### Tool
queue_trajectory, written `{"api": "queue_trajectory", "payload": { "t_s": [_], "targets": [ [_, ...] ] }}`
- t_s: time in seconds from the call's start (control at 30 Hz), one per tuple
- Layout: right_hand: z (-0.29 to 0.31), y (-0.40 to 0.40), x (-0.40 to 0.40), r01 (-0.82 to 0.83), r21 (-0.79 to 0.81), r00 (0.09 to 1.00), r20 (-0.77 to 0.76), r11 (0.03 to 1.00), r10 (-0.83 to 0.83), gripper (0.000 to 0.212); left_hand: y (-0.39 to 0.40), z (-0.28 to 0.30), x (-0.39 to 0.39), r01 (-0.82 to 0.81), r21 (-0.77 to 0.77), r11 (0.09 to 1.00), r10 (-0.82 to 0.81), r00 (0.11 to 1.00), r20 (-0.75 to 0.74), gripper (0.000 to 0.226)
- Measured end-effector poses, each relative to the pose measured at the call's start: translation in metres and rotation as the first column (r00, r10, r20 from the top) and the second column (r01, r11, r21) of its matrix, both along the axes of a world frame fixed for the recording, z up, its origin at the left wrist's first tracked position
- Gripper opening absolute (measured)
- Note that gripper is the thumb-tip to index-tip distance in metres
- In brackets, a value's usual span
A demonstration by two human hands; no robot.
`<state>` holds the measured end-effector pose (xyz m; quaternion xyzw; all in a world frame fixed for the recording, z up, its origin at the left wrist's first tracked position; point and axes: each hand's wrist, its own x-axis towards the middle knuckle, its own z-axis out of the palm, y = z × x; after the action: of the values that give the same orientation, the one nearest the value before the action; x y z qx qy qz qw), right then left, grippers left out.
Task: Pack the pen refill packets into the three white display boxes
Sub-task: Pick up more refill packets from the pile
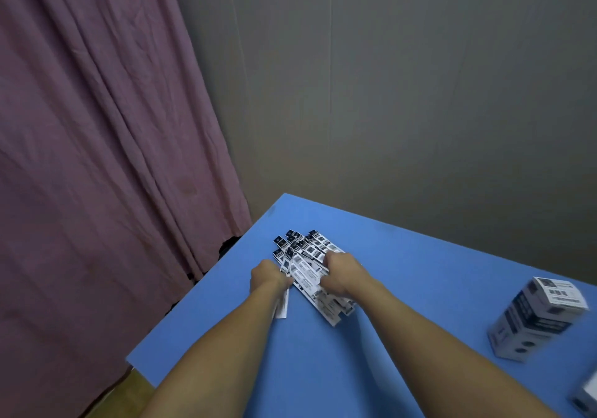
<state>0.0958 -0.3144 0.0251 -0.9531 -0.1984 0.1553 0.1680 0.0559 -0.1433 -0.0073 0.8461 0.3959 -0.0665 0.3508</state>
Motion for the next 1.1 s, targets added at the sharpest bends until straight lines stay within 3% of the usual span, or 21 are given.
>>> {"api": "queue_trajectory", "payload": {
  "t_s": [0.13,0.37,0.63,0.77,1.0,1.1],
  "targets": [
    [0.002,-0.016,0.002,0.003,-0.007,1.0,-0.009,1.0,-0.003,0.034,-0.008,-0.001,0.006,0.017,0.095,0.995,-0.013,0.999,-0.042,0.029],
    [-0.001,-0.029,0.009,0.004,-0.017,1.0,-0.011,1.0,-0.004,0.032,-0.005,0.0,0.001,0.03,0.086,0.996,-0.019,0.991,-0.13,0.036],
    [-0.006,-0.014,0.006,-0.033,-0.007,0.999,-0.041,0.999,0.032,0.029,-0.004,0.0,-0.003,0.063,0.159,0.985,-0.036,0.985,-0.169,0.024],
    [-0.007,-0.011,0.003,-0.044,-0.018,0.998,-0.051,0.999,0.043,0.029,-0.002,0.002,-0.006,0.091,0.131,0.987,-0.063,0.977,-0.205,0.032],
    [-0.003,-0.015,-0.003,-0.065,-0.056,0.996,-0.059,0.996,0.061,0.018,0.02,0.022,-0.027,-0.008,0.067,0.998,0.018,0.987,-0.159,0.055],
    [-0.004,-0.02,-0.012,-0.06,-0.083,0.995,-0.09,0.995,0.053,0.023,0.026,0.028,-0.039,-0.022,0.039,0.999,0.026,0.996,-0.088,0.052]
  ]
}}
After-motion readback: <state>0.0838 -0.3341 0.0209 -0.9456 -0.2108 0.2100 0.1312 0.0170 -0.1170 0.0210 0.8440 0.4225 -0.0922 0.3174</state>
